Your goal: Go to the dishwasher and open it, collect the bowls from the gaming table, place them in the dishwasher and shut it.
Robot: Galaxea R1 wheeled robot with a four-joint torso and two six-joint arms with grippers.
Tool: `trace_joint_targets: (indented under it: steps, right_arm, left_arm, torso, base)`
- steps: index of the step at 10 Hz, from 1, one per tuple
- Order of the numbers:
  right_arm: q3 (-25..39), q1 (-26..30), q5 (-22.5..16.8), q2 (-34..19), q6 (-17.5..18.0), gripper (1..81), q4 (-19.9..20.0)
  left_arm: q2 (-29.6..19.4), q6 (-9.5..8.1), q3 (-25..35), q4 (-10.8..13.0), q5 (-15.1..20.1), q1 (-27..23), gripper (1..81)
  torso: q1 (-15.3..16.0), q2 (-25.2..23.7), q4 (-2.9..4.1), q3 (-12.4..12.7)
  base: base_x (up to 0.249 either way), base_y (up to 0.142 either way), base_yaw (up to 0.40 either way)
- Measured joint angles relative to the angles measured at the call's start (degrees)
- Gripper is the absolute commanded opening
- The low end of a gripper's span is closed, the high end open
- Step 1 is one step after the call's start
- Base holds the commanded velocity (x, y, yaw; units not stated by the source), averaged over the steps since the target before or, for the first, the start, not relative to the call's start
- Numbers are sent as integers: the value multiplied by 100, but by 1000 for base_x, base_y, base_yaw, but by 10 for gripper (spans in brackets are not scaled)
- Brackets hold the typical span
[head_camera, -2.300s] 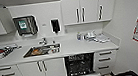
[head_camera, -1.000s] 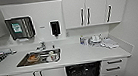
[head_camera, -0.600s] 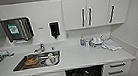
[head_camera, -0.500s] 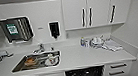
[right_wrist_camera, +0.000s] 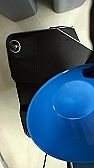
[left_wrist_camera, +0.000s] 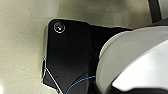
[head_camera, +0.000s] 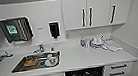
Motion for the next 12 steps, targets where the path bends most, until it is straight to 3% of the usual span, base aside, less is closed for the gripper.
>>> trace_joint_targets:
  steps: [3, 5, 8, 9, 12]
  right_arm:
    - [5, 0, 9, -16, 1, 10, 0]
    - [7, 1, 34, -22, 1, 10, 2]
    - [29, 6, 84, -51, 1, 10, 2]
    - [33, 20, 84, -49, 1, 10, 2]
    - [33, 80, 98, -52, 1, 10, 4]
  left_arm:
    - [-100, 0, 2, 0, -631, 38, 10]
    - [-229, 0, -4, 0, -824, 38, 10]
    - [-577, -2, 5, 1, -1702, 38, 10]
    - [-719, -5, 2, 6, -1943, 30, 10]
    - [-1169, -199, 20, 11, -2586, -26, 10]
  torso:
    - [-2, 0, 0, 0]
    - [-3, 0, 0, -61]
    - [-6, 0, 0, -525]
    - [0, 2, 0, -562]
    - [0, 4, 0, -603]
  base:
    - [0, 0, 0]
    - [0, 0, 0]
    - [0, 0, 0]
    - [0, 0, 0]
    - [0, 0, 0]
